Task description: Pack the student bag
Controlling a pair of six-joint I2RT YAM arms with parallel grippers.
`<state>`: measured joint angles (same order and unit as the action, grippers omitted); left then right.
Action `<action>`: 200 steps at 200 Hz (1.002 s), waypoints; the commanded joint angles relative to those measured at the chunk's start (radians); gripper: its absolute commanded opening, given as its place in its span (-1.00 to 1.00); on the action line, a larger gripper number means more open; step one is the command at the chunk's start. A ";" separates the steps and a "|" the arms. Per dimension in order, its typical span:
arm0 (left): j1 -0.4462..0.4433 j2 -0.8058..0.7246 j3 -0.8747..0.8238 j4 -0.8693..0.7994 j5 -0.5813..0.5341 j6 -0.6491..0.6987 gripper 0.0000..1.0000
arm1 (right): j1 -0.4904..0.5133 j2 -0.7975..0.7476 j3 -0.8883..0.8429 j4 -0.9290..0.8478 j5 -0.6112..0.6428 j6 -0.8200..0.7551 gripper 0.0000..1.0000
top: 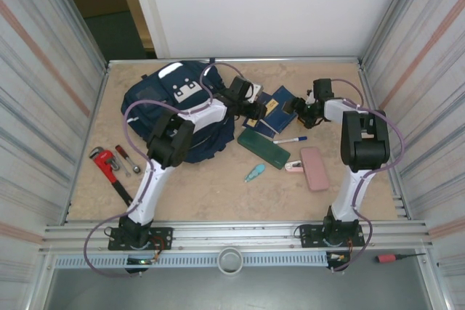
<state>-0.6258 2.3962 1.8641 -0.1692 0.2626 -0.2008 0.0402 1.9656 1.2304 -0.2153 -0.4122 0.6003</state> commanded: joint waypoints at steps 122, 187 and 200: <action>-0.013 -0.106 -0.146 0.025 0.178 -0.015 -0.27 | 0.011 -0.079 -0.123 0.319 -0.126 0.136 -0.17; 0.007 -0.221 -0.179 0.008 0.143 0.020 -0.02 | -0.016 -0.121 -0.084 0.269 -0.145 0.101 -0.98; 0.012 -0.311 -0.238 0.011 0.130 0.063 0.06 | -0.019 -0.151 -0.072 0.266 -0.173 0.106 -1.00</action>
<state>-0.6273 2.2719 1.6901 -0.1379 0.4000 -0.2024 0.0364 1.9087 1.1107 0.0601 -0.5304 0.7227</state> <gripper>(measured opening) 0.504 0.112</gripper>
